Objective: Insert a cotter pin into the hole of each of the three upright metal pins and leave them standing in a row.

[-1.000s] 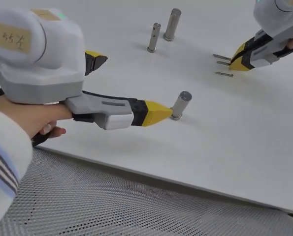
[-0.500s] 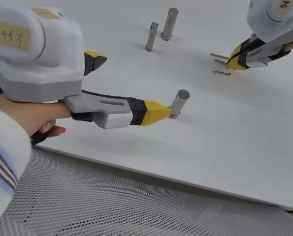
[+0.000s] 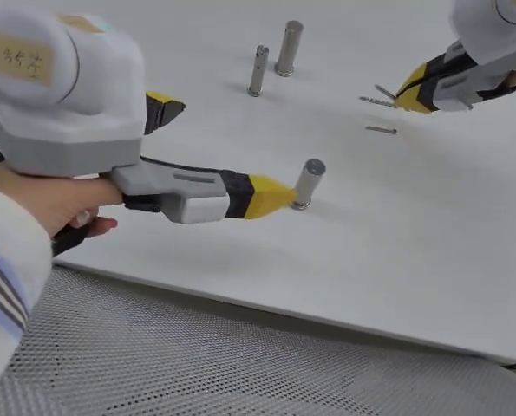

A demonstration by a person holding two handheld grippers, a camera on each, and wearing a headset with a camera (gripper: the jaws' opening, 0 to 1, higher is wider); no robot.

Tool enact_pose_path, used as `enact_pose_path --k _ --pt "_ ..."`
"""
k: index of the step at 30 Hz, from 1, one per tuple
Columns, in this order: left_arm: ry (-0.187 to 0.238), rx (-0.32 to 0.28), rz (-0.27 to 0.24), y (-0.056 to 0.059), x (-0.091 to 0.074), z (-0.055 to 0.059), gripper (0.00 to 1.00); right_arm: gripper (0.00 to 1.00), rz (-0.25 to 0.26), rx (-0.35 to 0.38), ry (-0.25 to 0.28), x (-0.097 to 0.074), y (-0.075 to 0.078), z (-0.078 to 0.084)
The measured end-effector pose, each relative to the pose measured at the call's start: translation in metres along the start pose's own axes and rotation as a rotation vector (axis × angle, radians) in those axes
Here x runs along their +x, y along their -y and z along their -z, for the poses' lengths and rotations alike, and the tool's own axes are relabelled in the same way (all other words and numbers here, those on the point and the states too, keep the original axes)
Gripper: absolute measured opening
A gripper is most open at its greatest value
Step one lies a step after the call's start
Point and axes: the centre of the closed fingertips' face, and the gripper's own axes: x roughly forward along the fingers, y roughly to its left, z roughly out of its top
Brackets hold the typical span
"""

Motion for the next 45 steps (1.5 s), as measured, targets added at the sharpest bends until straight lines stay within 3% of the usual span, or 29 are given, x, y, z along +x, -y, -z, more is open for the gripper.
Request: enact_pose_path --k 6,13,18,22,25,34,39,45 --pt "-0.007 0.017 0.028 0.0 0.002 -0.01 0.92 0.0 0.06 -0.038 0.086 -0.024 -0.023 -0.018" --pt "-0.027 0.028 0.067 0.007 0.005 -0.017 0.86 0.0 0.122 -0.06 0.163 -0.051 -0.039 -0.038" --pt "-0.035 0.028 0.108 0.012 0.013 -0.023 0.81 0.0 0.156 -0.087 0.187 -0.06 -0.047 -0.045" --pt "-0.034 0.016 0.148 0.024 0.017 -0.028 0.79 0.0 0.179 -0.119 0.196 -0.067 -0.059 -0.05" --pt "-0.049 0.006 0.178 0.026 0.023 -0.031 0.7 0.0 0.204 -0.162 0.185 -0.067 -0.063 -0.05" --pt "-0.028 -0.078 0.282 0.047 0.035 -0.039 0.53 0.0 0.184 -0.204 0.2 -0.063 -0.097 -0.059" --pt "-0.061 -0.107 0.332 0.059 0.039 -0.034 0.42 0.0 0.147 -0.193 0.211 -0.06 -0.111 -0.06" --pt "-0.087 -0.111 0.384 0.076 0.042 -0.028 0.3 0.0 0.14 -0.2 0.227 -0.06 -0.121 -0.065"
